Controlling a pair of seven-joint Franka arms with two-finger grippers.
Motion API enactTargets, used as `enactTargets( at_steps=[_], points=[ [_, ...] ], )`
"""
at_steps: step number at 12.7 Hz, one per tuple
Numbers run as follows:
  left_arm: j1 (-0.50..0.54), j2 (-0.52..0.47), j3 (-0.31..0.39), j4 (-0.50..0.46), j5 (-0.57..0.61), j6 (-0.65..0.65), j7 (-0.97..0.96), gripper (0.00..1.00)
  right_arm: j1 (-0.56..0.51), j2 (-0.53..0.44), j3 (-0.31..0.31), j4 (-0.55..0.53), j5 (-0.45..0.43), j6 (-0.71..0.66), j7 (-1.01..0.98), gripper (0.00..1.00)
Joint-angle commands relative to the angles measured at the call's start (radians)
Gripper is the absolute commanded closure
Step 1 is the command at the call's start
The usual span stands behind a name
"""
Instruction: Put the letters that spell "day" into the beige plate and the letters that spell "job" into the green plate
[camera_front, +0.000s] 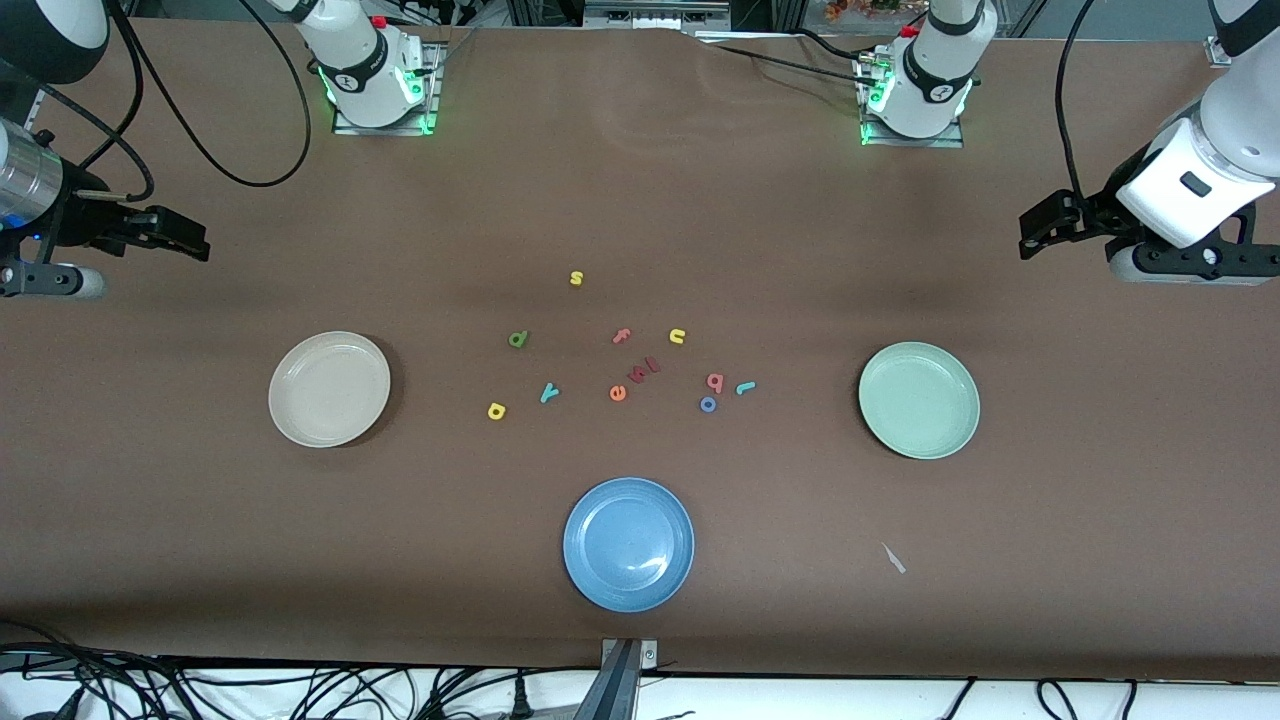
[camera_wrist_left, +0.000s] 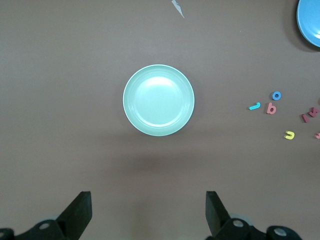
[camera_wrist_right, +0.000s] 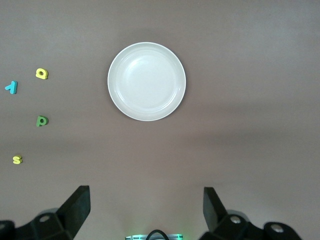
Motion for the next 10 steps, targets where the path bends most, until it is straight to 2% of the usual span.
enactTargets(
  at_steps=[1, 10],
  points=[
    [0.001, 0.010, -0.002, 0.029, 0.001, -0.027, 0.007, 0.00, -0.009, -0.016, 0.007, -0.011, 0.000, -0.007, -0.013, 0.00],
    [0.001, 0.010, -0.002, 0.029, 0.001, -0.036, 0.009, 0.00, -0.005, -0.002, 0.009, -0.008, -0.001, -0.035, -0.016, 0.00]
  ],
)
